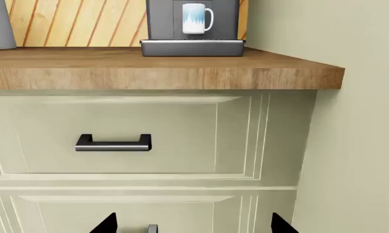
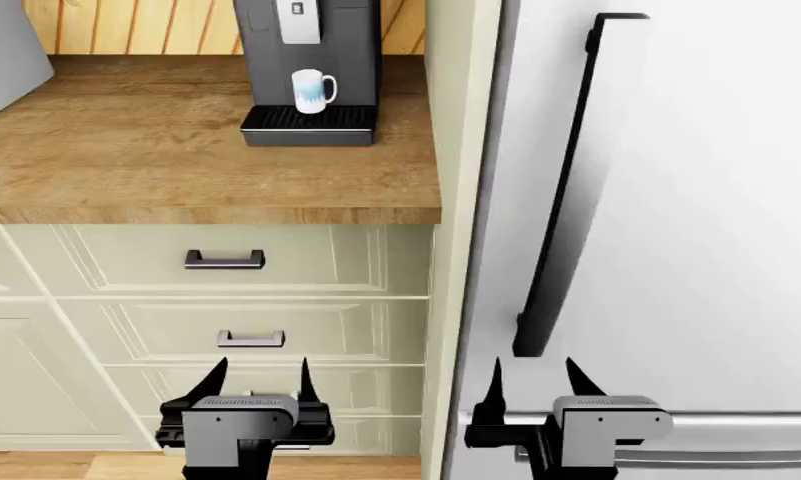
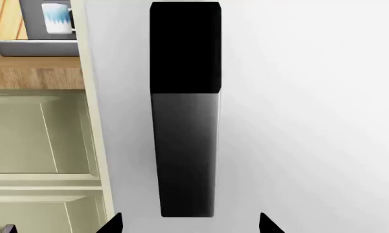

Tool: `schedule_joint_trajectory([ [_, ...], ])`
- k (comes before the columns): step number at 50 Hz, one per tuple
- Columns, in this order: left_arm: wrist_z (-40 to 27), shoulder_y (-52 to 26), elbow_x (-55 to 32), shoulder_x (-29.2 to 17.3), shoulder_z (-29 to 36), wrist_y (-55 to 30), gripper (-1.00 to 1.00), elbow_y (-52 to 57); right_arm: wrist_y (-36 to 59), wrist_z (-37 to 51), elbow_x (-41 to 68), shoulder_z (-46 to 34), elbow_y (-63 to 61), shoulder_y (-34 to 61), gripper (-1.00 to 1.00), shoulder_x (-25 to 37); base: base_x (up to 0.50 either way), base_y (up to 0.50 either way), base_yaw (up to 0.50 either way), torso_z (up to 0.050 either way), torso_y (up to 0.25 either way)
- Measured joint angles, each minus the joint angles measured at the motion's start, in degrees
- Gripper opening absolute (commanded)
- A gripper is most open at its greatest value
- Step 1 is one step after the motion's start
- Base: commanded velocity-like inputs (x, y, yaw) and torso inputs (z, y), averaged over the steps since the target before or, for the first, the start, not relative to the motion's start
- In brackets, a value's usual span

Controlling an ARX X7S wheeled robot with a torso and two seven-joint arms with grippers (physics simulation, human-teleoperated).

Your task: Press the button on the coffee machine to serve coffee.

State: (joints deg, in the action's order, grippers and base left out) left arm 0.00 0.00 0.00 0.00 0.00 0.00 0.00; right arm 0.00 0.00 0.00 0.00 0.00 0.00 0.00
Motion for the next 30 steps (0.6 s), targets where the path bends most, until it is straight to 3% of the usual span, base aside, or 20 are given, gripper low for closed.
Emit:
schedule_joint_trajectory([
  [14,-2.1,-0.1,-1.0,-1.6,2.0,0.5,1.0,-0.3,0.0,1.8,1.8,-1.9,0.4,0.2,1.0,1.6,-0.02,0.0,0.0,0.0,0.0],
  [26,-4.1,-0.2,-2.2,-2.8,3.5,0.8,1.0,-0.2,-0.1,3.3,3.1,-3.5,0.4,0.3,1.0,2.9,-0.47,0.01,0.0,0.0,0.0],
  [30,-4.6,-0.1,-2.5,-3.0,4.0,0.9,1.0,-0.2,-0.2,3.8,3.4,-3.9,0.3,0.2,1.0,3.4,-0.13,0.25,0.0,0.0,0.0],
])
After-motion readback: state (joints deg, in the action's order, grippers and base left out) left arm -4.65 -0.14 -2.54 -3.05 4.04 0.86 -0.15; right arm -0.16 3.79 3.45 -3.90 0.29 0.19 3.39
